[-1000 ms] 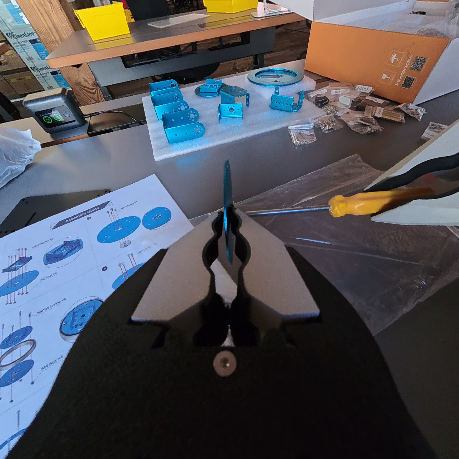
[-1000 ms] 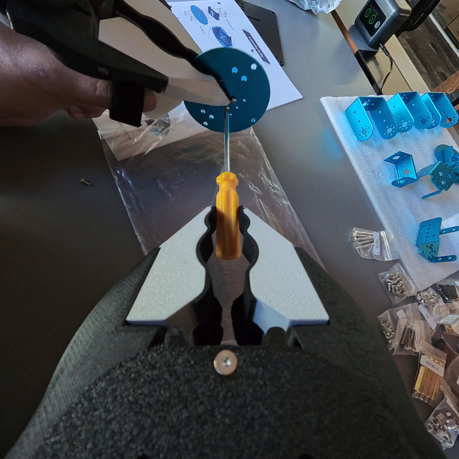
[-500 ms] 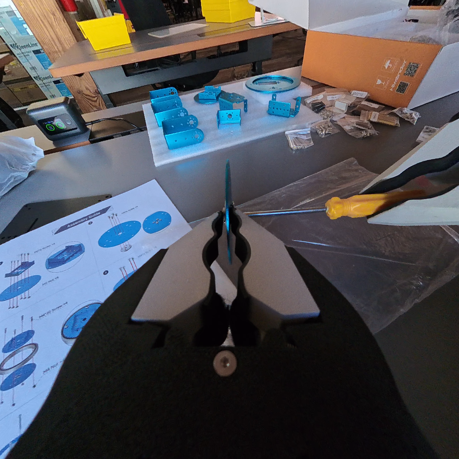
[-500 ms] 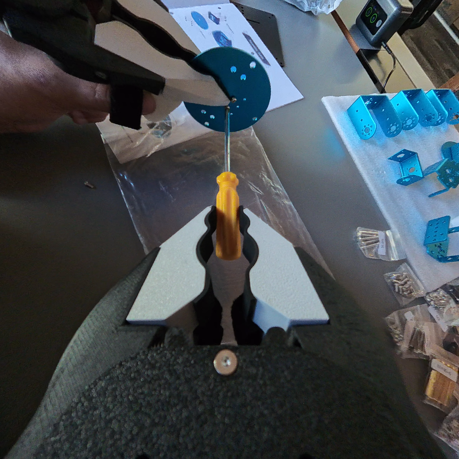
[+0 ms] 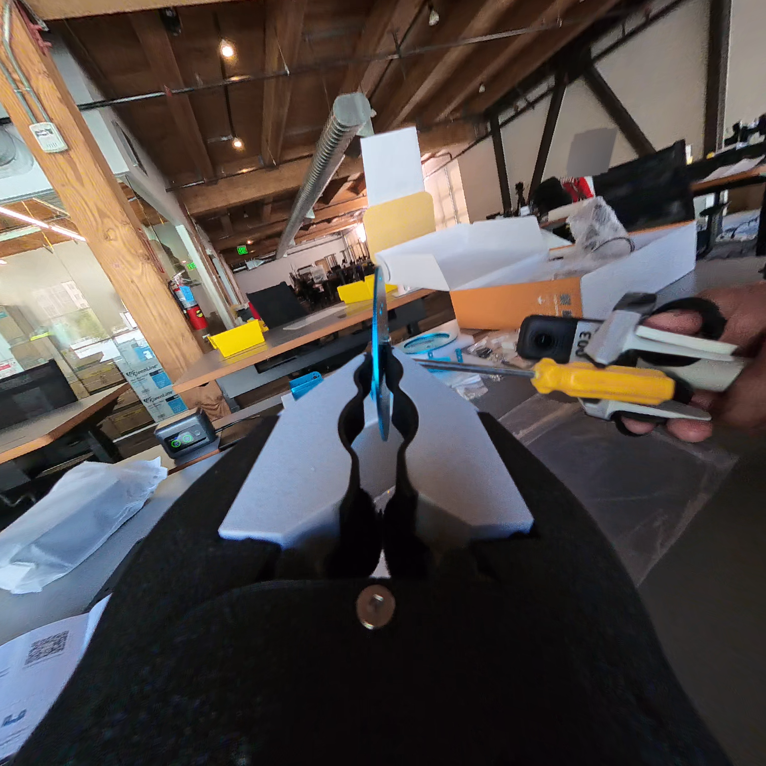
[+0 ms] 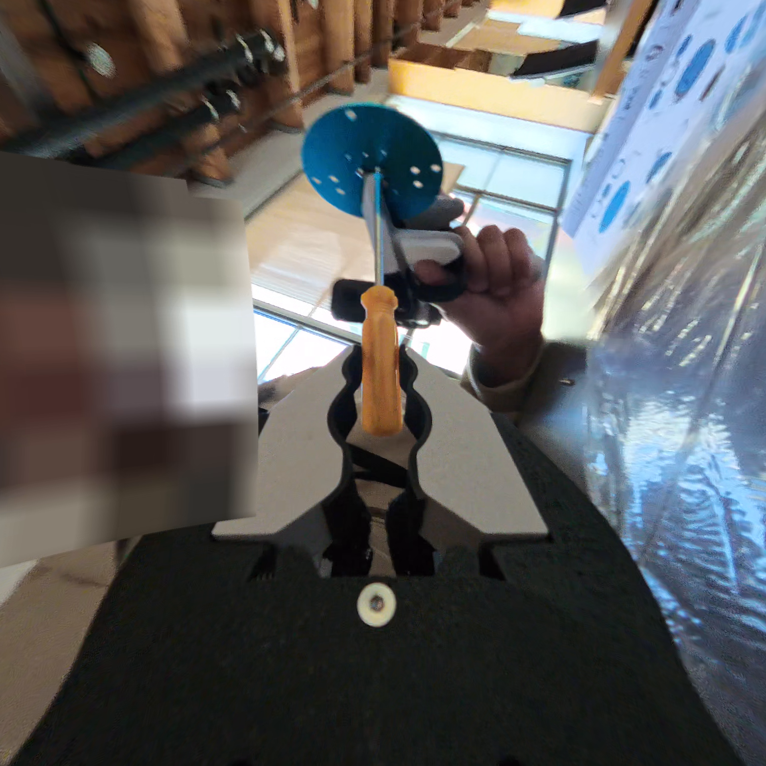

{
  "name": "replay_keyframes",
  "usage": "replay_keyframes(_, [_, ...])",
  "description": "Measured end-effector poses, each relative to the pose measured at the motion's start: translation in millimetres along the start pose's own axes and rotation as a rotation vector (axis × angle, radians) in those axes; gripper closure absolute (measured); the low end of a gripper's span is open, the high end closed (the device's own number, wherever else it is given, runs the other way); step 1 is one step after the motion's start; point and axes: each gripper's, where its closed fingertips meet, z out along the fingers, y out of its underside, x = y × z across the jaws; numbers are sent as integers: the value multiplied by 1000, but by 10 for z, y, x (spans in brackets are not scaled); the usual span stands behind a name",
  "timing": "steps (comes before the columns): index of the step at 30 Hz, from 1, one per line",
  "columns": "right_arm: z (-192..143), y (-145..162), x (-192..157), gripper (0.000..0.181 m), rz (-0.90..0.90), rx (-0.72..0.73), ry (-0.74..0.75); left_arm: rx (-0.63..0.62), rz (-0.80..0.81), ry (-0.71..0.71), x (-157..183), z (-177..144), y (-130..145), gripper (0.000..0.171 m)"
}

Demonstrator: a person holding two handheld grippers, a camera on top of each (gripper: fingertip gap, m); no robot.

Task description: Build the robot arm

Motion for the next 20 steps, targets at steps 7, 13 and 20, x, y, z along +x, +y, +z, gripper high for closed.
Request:
replay_keyframes(7, [-87,-10,286,165,-267,-75,377,-154,6,-102,-216,15,294,166])
replay_keyframes(13, [-391,-267,569,165,-895,-196,1035,-398,-162,-124,-274,75,800,166])
replay_keyframes(20, [-408,-342,608,165,-1288,-348,1435,-500,-239,-94,-150,107,998,166])
